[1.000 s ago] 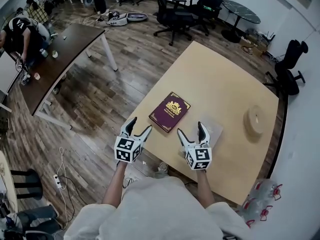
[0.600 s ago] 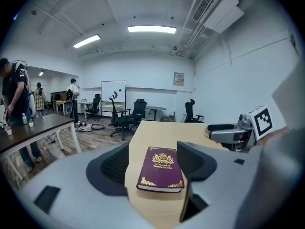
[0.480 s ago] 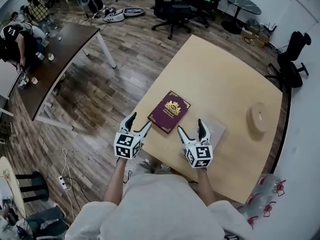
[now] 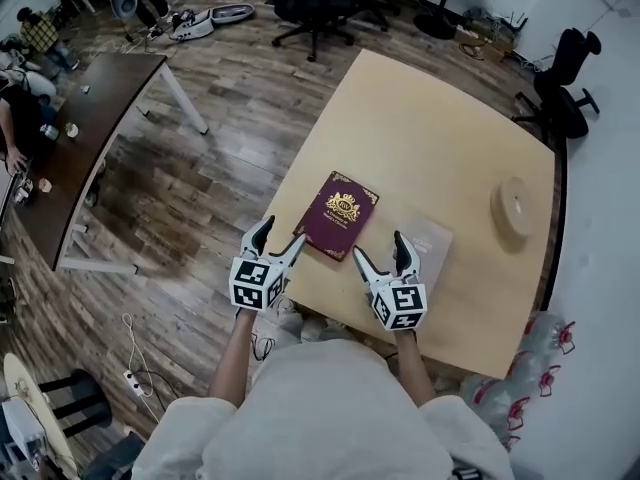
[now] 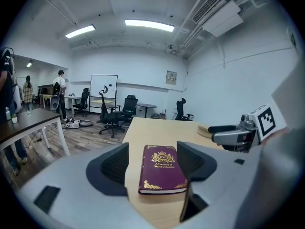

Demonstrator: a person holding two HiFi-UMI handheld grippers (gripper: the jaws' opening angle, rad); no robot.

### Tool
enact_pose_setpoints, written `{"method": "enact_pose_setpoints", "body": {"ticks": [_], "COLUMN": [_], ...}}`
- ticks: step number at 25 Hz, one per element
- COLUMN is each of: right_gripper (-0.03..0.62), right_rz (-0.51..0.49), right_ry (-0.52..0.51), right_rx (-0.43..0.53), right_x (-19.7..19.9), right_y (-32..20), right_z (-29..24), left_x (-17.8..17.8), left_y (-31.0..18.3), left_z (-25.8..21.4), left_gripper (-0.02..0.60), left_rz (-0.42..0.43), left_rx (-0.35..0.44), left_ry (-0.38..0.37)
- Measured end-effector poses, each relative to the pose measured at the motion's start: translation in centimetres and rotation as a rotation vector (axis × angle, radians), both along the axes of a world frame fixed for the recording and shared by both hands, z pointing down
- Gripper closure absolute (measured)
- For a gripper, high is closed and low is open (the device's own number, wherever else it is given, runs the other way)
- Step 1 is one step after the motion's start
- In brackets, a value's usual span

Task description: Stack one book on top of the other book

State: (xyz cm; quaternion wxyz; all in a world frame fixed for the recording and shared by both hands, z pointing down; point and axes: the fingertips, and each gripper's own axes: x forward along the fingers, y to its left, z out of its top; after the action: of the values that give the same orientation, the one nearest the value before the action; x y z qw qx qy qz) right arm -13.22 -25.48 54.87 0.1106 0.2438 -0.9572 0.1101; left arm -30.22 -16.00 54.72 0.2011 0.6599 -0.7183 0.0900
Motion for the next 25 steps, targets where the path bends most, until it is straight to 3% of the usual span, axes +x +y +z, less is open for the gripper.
{"method": "enact_pose_setpoints", "body": {"ticks": [8, 17, 25], "right_gripper": [0.192, 0.192, 0.192], "right_rz": [0.077, 0.086, 0.106], "right_ry": [0.036, 0.061, 0.063], "right_rx": [-0.020, -0.052, -0.153], "right_x": [-1.9, -3.1, -4.0], "right_y": [1.2, 1.4, 0.4], "right_z": [0.7, 1.7, 4.4], "left_x": [-2.2, -2.2, -1.8], "left_y": [0.2, -0.8, -2.6], "left_z": [2.0, 3.4, 5.4], "left_gripper": [0.263, 0.262, 0.262], "left_rz": [0.089, 0.159, 0.186], "left_rx": [-0.026, -0.050, -0.087], "left_ry": [0.044, 0.071, 0.101]}}
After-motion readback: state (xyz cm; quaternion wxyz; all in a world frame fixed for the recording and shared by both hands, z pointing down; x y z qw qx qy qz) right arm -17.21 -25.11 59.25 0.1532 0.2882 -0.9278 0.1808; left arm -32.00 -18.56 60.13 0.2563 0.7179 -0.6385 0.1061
